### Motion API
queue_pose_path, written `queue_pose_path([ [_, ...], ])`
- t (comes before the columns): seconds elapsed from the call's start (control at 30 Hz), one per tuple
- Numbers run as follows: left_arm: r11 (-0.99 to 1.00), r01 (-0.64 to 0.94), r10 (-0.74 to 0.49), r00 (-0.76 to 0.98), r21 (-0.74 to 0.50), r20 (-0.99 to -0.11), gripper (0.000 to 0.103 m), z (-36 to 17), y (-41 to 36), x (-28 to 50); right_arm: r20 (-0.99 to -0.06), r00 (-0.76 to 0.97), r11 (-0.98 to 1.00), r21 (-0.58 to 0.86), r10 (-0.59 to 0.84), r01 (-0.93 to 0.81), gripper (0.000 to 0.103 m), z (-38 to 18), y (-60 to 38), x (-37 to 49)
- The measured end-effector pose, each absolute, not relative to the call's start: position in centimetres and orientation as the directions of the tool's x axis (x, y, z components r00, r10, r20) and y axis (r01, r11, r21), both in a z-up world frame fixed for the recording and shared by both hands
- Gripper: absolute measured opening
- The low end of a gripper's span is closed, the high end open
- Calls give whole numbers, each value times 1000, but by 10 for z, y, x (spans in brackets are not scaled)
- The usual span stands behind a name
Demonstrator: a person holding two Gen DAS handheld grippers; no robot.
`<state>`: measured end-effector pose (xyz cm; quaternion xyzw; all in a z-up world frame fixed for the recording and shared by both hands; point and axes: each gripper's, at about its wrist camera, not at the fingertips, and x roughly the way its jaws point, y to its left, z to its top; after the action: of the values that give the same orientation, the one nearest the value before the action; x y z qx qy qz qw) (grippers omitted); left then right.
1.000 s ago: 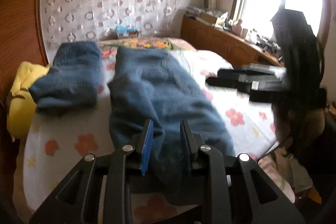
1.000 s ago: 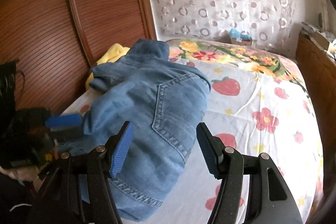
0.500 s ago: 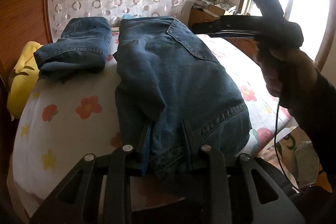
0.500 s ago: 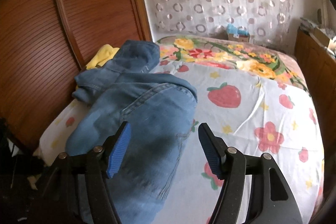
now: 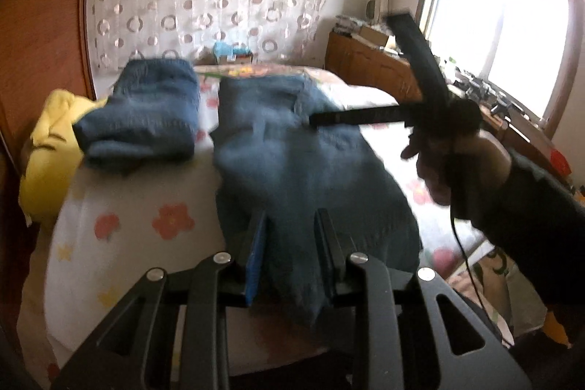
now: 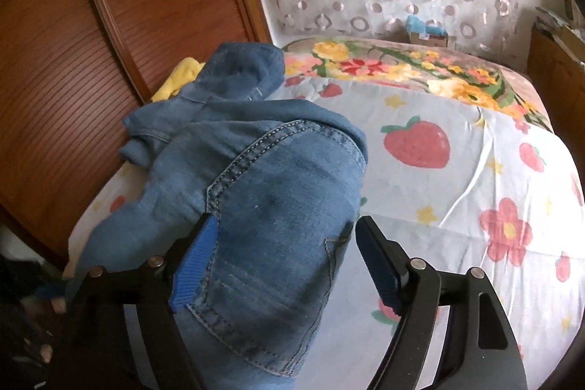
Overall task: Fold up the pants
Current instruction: 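Lift the folded jeans with both tools toward the dark jeans stack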
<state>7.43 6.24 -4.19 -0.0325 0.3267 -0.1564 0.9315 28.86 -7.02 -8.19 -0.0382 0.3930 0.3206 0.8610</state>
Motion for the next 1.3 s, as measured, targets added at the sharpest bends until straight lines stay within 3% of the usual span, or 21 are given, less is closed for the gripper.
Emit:
queue_pose_path([
  [0.23, 952, 264, -303, 745, -154, -594, 26, -27, 70, 122, -715, 438, 768, 216, 544, -603, 84, -88, -70, 302],
  [0.63, 963, 225, -263, 655, -149, -708, 26, -70, 70, 192, -733, 311, 699, 302, 605, -648, 87, -108, -66, 306],
  [0.73, 968, 212, -240, 619, -136, -748, 33, -85, 67, 199, -738, 260, 677, 342, 623, -652, 84, -117, -67, 307],
  [0.93, 968, 212, -237, 616, -132, -751, 38, -89, 65, 199, -725, 241, 657, 364, 645, -660, 76, -122, -69, 302],
  [1.03, 968, 211, -239, 620, -134, -747, 38, -89, 64, 198, -716, 226, 645, 387, 661, -659, 70, -123, -71, 303],
  [1.2, 962, 207, -272, 633, -179, -725, 38, -84, 70, 197, -678, 212, 613, 430, 704, -663, 26, -112, -77, 301],
  [1.3, 961, 200, -277, 655, -193, -703, 37, -75, 74, 191, -647, 219, 590, 437, 731, -679, 23, -93, -76, 293],
])
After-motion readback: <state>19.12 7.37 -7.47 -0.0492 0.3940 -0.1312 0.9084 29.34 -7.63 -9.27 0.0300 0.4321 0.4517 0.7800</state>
